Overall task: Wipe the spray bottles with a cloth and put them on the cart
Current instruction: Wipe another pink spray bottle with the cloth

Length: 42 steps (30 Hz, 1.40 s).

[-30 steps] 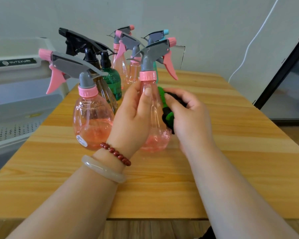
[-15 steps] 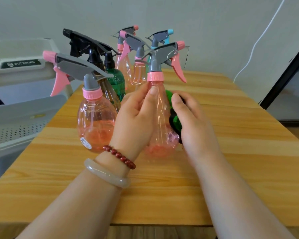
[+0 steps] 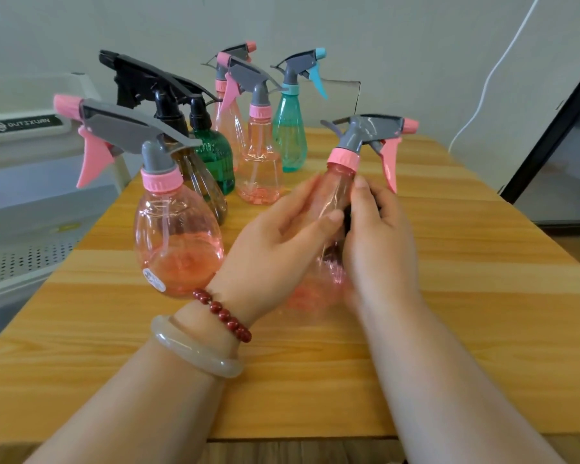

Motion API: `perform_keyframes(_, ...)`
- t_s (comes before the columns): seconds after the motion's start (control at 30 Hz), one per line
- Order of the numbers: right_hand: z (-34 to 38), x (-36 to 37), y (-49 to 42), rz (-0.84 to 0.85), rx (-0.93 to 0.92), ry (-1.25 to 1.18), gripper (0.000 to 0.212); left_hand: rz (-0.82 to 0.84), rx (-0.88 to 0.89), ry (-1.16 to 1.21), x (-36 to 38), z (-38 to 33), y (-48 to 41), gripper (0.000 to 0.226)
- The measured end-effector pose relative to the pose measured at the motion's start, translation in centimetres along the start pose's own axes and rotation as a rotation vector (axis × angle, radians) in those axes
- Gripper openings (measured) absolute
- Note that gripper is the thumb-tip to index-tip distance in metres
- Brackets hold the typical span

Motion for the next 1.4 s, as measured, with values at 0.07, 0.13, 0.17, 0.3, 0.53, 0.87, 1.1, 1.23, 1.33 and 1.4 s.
perform_keyframes(0.07,0.7,0.2,0.0,0.055,-0.037,0.032,0.025,-0.010,0.010,0.022,0.2,0.0,0.0,0.054)
perform_keyframes(0.13,1.4,0.6,0.2,0.148,-0.099,0.055,0.027,-0.096,0.036,0.082,0.0,0.0,0.0,0.049)
perform_keyframes(0.17,1.5,0.9,0.4,0.206,-0.134,0.052,0.026,-0.143,0.043,0.114,-0.3,0.1,-0.1,0.049)
perform_keyframes(0.3,1.7,1.6,1.3,0.406,-0.278,0.085,0.029,-0.275,-0.013,0.197,-1.9,0.7,-0.5,0.054)
perform_keyframes(0.53,2.4,0.0,0.2,0.166,-0.379,0.073,0.022,-0.130,0.067,0.086,-0.5,0.0,0.0,0.055)
perform_keyframes(0.87,2.2,0.6,0.6,0.299,-0.427,0.050,0.027,-0.187,0.048,0.158,-1.9,0.4,-0.3,0.042)
perform_keyframes(1.1,1.8,0.0,0.1,0.212,-0.207,-0.266,0.030,-0.188,0.058,0.126,-0.3,-0.2,-0.1,0.041)
perform_keyframes(1.23,2.0,0.7,0.8,0.336,-0.356,-0.123,0.027,-0.185,0.046,0.142,-1.2,0.3,-0.4,0.060)
perform_keyframes(1.33,1.7,-0.1,-0.1,0.230,-0.254,-0.180,0.026,-0.090,0.072,0.094,-0.4,0.0,-0.1,0.055)
perform_keyframes(1.4,1.4,-0.5,-0.6,0.180,-0.134,-0.280,0.026,-0.050,0.068,0.072,0.3,-0.2,0.2,0.053)
Point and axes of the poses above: each hand's wrist, its own y-axis away from the middle knuckle, its own x-axis out of the palm, z = x × y, the point moved 4 cm from there along -y, towards the middle knuckle, and after that the axes turned 11 degrees about -y, right-handed, at the moved point
